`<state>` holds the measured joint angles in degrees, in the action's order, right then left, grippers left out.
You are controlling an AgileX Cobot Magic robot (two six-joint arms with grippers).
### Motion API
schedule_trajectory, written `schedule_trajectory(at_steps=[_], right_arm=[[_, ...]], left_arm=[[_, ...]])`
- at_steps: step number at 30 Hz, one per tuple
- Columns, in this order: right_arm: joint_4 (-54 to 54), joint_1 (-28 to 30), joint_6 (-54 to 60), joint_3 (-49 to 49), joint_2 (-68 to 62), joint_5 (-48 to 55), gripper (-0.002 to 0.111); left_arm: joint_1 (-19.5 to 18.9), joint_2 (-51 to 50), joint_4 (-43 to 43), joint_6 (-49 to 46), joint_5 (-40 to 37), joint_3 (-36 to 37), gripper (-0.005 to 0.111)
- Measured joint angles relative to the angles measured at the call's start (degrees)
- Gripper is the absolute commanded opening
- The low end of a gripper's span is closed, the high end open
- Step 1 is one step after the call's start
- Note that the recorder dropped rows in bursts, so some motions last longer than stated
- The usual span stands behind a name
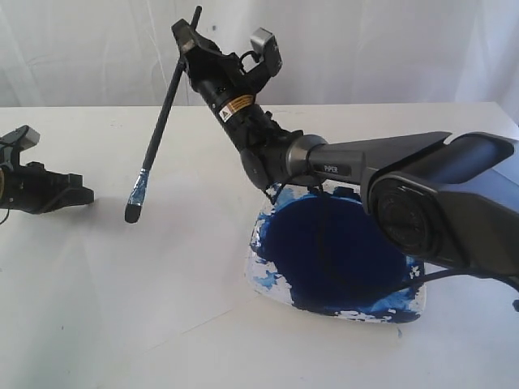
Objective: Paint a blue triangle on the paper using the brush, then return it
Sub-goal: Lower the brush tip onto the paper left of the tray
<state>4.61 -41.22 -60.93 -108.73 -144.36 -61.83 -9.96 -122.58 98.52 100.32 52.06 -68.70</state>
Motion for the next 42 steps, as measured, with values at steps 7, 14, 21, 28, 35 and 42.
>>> schedule_trajectory(at_steps=[7,14,21,28,35,42], right_arm=[[5.1,2.9,-3.2,0.0,0.0,-2.4,0.000],[6.3,2.9,-3.5,0.0,-0.1,-2.7,0.000],[5.8,2.8,-3.5,0.0,-1.2,-1.2,0.000],[5.5,2.5,-3.5,0.0,-2.2,-0.5,0.000],[5.6,2.4,-3.5,-0.8,-2.2,-0.2,0.000],[5.6,1.6,-3.5,-0.8,-2.2,0.4,0.000]], left_arm=[[0.0,0.0,0.0,0.0,0.0,0.0,0.000],[0.0,0.0,0.0,0.0,0.0,0.0,0.000],[0.0,0.0,0.0,0.0,0.0,0.0,0.000],[0.0,0.0,0.0,0.0,0.0,0.0,0.000],[0.0,0.0,0.0,0.0,0.0,0.0,0.000],[0.0,0.0,0.0,0.0,-0.1,0.0,0.000]])
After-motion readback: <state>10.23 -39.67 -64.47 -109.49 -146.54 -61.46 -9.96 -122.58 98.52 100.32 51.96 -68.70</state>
